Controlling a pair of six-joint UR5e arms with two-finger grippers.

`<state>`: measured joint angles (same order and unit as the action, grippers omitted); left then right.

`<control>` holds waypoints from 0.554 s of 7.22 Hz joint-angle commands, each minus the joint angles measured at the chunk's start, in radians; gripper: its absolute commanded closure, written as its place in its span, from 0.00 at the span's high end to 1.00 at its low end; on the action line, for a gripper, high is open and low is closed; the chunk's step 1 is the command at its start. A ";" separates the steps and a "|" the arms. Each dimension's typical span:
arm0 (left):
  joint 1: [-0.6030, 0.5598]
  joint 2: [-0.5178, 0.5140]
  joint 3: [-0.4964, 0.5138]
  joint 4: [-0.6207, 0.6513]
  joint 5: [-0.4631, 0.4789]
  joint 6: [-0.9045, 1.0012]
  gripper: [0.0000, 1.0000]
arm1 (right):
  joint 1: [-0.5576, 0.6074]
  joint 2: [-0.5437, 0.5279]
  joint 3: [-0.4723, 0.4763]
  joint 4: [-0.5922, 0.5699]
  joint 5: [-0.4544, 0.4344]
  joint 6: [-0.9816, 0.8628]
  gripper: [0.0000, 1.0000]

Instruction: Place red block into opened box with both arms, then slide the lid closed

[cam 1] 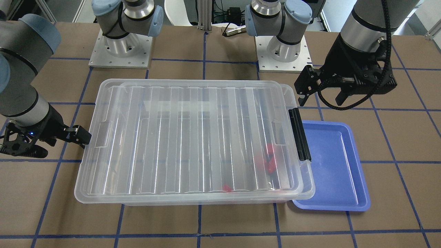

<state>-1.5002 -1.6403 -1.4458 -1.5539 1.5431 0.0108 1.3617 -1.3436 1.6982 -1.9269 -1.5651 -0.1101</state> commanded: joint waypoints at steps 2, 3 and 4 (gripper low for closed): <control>0.000 0.000 -0.001 0.000 0.002 0.002 1.00 | 0.011 0.006 -0.009 -0.040 -0.001 -0.011 1.00; 0.000 0.000 -0.001 0.000 0.002 0.002 1.00 | 0.010 -0.006 -0.029 -0.038 -0.001 -0.014 1.00; 0.000 0.000 -0.001 0.000 0.002 0.002 1.00 | 0.010 -0.032 -0.075 -0.014 -0.006 -0.014 1.00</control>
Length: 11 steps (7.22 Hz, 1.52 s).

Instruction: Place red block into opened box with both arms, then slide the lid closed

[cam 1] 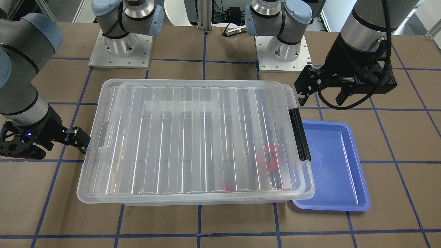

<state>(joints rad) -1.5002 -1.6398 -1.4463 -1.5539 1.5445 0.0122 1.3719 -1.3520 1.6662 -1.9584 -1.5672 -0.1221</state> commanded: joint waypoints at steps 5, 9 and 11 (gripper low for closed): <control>0.000 0.002 0.001 -0.003 0.002 0.002 1.00 | 0.100 -0.245 -0.111 0.343 0.022 0.021 1.00; 0.000 0.003 0.001 -0.002 0.003 0.002 1.00 | 0.211 -0.228 -0.114 0.339 0.052 0.061 1.00; 0.000 0.002 0.004 0.000 0.003 0.002 1.00 | 0.211 -0.228 -0.128 0.342 0.045 0.059 1.00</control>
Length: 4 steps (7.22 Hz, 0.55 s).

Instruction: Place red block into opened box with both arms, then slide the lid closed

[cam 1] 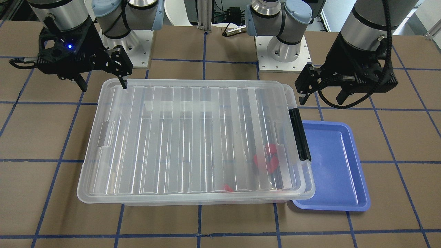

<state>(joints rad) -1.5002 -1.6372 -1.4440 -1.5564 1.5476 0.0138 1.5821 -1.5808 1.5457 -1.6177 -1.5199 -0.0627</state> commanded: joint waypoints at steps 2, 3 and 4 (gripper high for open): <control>0.000 0.000 0.002 -0.001 -0.001 0.000 1.00 | 0.001 0.001 -0.007 -0.001 -0.013 0.003 1.00; -0.002 0.005 -0.001 -0.005 -0.001 0.000 1.00 | -0.005 0.002 -0.022 -0.004 -0.002 0.001 1.00; 0.000 0.007 -0.001 -0.004 0.000 0.000 1.00 | -0.007 0.014 -0.050 0.004 -0.009 0.004 1.00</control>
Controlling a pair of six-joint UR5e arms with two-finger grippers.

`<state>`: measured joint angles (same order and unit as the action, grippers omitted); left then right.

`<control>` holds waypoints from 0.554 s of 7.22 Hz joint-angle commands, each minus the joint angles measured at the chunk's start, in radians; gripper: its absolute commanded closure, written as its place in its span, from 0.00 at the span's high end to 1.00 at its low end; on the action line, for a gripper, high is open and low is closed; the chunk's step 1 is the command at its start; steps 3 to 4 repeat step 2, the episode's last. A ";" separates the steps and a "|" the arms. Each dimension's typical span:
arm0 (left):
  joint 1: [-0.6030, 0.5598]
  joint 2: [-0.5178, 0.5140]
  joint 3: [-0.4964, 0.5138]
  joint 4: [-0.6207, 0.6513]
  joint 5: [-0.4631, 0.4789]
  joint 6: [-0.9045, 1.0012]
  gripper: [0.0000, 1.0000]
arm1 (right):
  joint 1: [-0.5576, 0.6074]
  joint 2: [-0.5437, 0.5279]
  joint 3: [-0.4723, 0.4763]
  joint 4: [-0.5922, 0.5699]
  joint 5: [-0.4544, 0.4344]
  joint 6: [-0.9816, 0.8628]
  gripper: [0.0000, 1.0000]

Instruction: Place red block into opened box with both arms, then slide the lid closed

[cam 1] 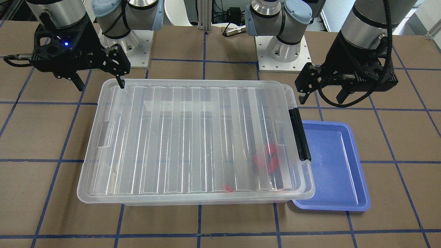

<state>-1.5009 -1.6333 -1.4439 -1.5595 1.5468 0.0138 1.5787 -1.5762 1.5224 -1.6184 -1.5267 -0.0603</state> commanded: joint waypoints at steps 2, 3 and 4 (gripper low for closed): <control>0.001 0.000 -0.003 -0.001 -0.001 0.000 1.00 | -0.002 0.021 -0.031 0.009 -0.004 0.001 1.00; 0.001 0.000 -0.003 -0.001 -0.001 0.000 1.00 | -0.002 0.021 -0.031 0.009 -0.004 0.001 1.00; 0.001 0.000 -0.003 -0.001 -0.001 0.000 1.00 | -0.002 0.021 -0.031 0.009 -0.004 0.001 1.00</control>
